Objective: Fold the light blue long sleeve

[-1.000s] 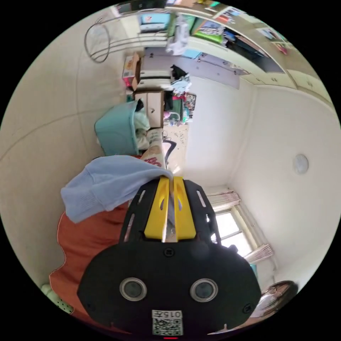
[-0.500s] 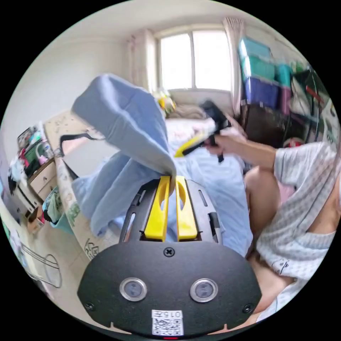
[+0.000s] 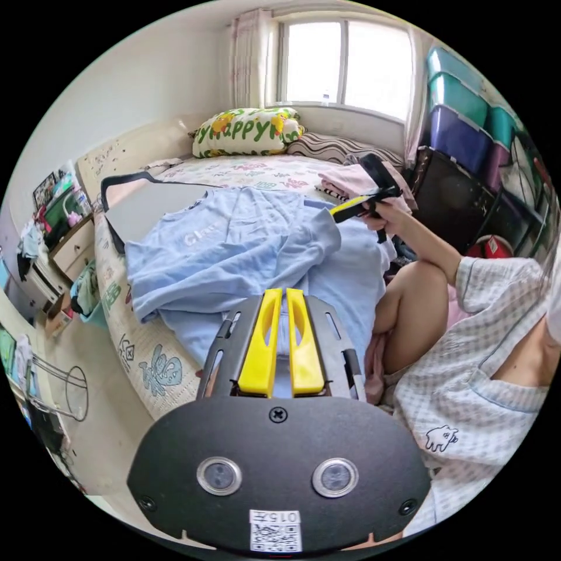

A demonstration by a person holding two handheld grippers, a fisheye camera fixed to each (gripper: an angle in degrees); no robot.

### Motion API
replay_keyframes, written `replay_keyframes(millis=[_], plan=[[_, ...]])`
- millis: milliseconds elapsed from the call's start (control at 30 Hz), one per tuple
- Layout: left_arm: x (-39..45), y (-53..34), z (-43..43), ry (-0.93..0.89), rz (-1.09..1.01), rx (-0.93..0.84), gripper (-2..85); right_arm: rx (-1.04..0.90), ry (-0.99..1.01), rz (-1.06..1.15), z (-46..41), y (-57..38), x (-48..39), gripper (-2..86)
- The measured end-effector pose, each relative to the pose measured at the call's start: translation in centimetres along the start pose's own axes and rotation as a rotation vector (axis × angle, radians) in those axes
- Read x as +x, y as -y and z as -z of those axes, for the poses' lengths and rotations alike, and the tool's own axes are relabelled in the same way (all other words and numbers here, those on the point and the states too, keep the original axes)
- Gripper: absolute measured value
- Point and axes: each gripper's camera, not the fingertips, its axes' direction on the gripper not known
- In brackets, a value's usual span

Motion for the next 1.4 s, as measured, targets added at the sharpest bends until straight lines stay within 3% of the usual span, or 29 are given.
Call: replay_keyframes(millis=[267, 433, 567, 800, 867, 933, 1033, 1133, 1200, 1400], plan=[[-3.0, 1.4, -1.4, -0.047, 0.256, -0.003, 1.7, 0.035, 0.374, 0.024, 3.7, -0.6, 1.6, 9.0], [-4.4, -1.2, -2.2, -0.001, 0.324, -0.025, 2.1, 0.007, 0.445, 0.065, 4.3, -0.5, 0.8, 6.1], [-5.9, -2.2, 0.4, 0.051, 0.370, 0.074, 2.1, -0.002, 0.384, 0.134, 5.9, -0.6, -0.5, 0.2], [-7.9, -5.1, 3.8, 0.151, 0.443, 0.192, 1.1, 0.179, 0.155, 0.097, 13.6, -2.5, 0.1, 1.4], [-8.7, -5.8, 4.0, 0.114, 0.459, 0.214, 0.9, 0.102, 0.089, 0.138, 13.8, -2.7, -0.9, 9.7], [-9.2, -6.1, 4.0, 0.094, 0.464, 0.213, 0.8, 0.016, 0.089, 0.143, 12.6, -2.6, -1.3, 12.7], [-9.5, -6.3, 3.8, 0.099, 0.462, 0.195, 0.7, -0.118, 0.179, 0.130, 9.6, -1.7, -1.5, 11.7], [-9.7, -6.5, 3.8, 0.111, 0.457, 0.179, 0.8, -0.216, 0.311, 0.174, 7.5, -1.0, -2.7, 5.4], [-9.9, -6.7, 4.1, 0.124, 0.463, 0.179, 0.8, -0.193, 0.284, 0.203, 8.1, -0.8, -3.6, 4.6], [-10.9, -8.2, 5.4, 0.220, 0.509, 0.187, 1.7, 0.163, 0.172, 0.102, 16.3, -2.3, -3.0, 4.0]])
